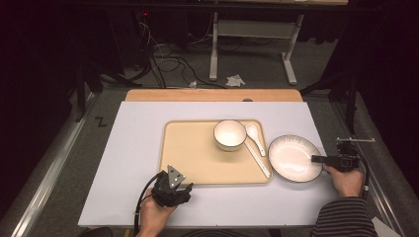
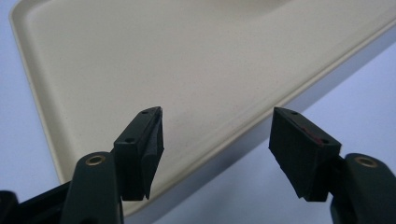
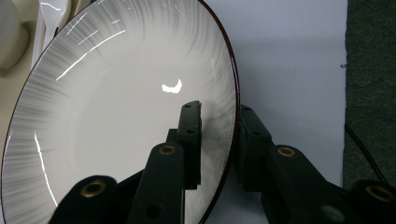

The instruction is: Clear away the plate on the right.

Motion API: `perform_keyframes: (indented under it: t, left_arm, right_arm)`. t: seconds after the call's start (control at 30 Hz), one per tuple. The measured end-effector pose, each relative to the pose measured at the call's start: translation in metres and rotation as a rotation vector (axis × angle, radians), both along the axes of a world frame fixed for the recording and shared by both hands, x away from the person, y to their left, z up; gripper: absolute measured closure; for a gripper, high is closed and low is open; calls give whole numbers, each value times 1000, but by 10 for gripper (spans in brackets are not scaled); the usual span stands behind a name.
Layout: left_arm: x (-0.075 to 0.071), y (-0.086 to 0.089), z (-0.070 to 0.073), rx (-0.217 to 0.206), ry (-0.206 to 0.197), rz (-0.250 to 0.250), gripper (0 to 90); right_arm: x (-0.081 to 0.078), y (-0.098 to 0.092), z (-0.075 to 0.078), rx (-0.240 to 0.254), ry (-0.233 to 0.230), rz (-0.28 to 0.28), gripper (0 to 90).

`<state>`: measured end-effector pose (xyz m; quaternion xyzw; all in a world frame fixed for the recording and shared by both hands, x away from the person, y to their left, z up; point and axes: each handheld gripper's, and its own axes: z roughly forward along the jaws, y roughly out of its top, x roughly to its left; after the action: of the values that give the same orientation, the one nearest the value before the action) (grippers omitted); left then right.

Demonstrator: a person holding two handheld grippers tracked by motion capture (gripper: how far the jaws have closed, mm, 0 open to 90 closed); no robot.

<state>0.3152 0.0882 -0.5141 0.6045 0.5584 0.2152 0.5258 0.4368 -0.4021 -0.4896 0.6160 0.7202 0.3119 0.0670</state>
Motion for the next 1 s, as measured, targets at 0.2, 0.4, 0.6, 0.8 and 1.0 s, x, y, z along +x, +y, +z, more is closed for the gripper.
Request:
perform_keyframes:
  t: [0.2, 0.4, 0.6, 0.8, 1.0]
  left_arm:
    - [-2, 0, 0, 7, 0, 4, 356]
    - [-2, 2, 1, 2, -12, 17, 355]
    - [-2, 3, 2, 1, -15, 16, 370]
    - [-2, 1, 1, 4, -15, 5, 365]
    - [-3, -3, 0, 62, -53, -18, 359]
  right_arm:
    - [2, -4, 0, 28, 20, -4, 794]
    - [4, -10, 0, 65, 19, -18, 817]
    - [2, -10, 4, 64, 15, -21, 840]
    - [-2, -7, 13, 27, -17, -10, 855]
    - [-7, -4, 23, 19, -62, 8, 870]
